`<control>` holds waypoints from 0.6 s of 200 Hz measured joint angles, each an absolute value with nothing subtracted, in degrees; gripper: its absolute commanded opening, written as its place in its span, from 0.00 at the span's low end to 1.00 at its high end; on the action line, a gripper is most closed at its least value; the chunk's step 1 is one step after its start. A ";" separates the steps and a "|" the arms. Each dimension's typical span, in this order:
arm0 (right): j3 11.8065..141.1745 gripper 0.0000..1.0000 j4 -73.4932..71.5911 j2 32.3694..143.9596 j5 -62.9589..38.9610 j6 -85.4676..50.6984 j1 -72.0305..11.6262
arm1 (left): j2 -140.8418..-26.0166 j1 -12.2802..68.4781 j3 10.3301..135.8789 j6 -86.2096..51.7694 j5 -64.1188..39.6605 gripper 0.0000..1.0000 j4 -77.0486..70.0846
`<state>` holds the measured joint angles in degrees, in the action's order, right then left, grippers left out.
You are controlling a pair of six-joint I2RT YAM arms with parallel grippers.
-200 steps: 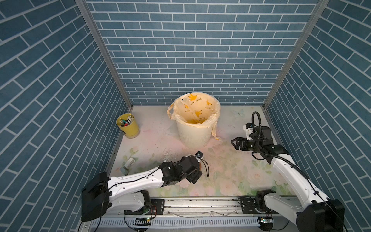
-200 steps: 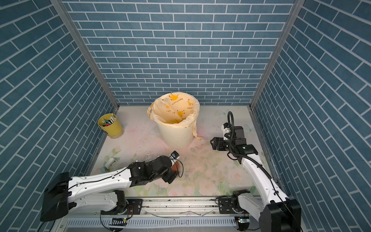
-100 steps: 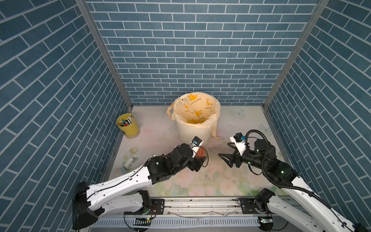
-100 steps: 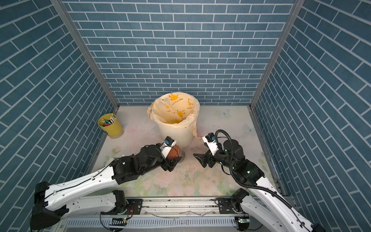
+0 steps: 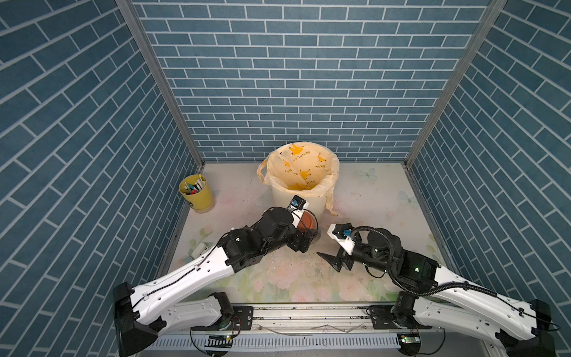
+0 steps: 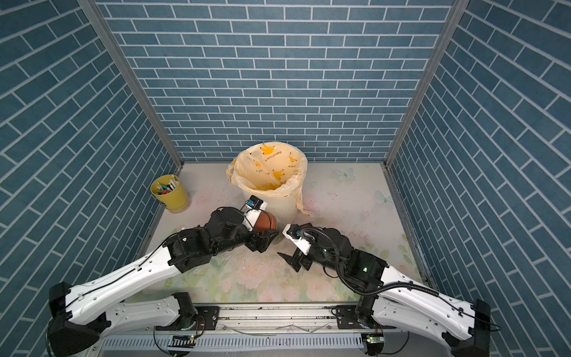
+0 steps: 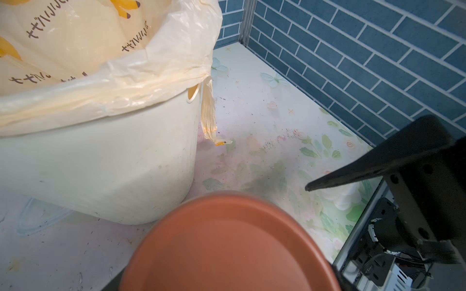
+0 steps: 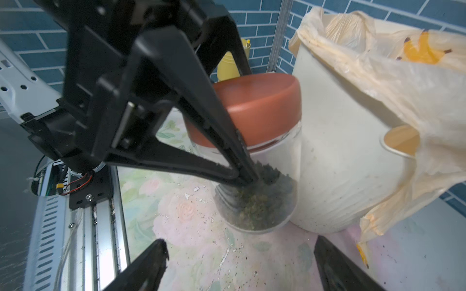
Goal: Empty moldy tea leaves from jars
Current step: Pick up the jar from the center of the board.
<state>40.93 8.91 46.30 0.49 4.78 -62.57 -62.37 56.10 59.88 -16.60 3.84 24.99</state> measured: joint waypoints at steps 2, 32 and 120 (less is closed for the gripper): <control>40.88 0.92 8.47 46.37 0.67 4.91 -62.65 | -62.37 56.03 59.88 -16.69 3.68 0.00 25.10; 40.80 0.93 4.32 48.47 1.85 6.15 -62.81 | -62.39 55.77 60.29 -17.56 2.87 0.00 26.37; 39.64 0.93 -3.46 54.17 0.84 6.37 -63.02 | -62.76 55.66 62.13 -18.57 0.82 0.00 26.33</control>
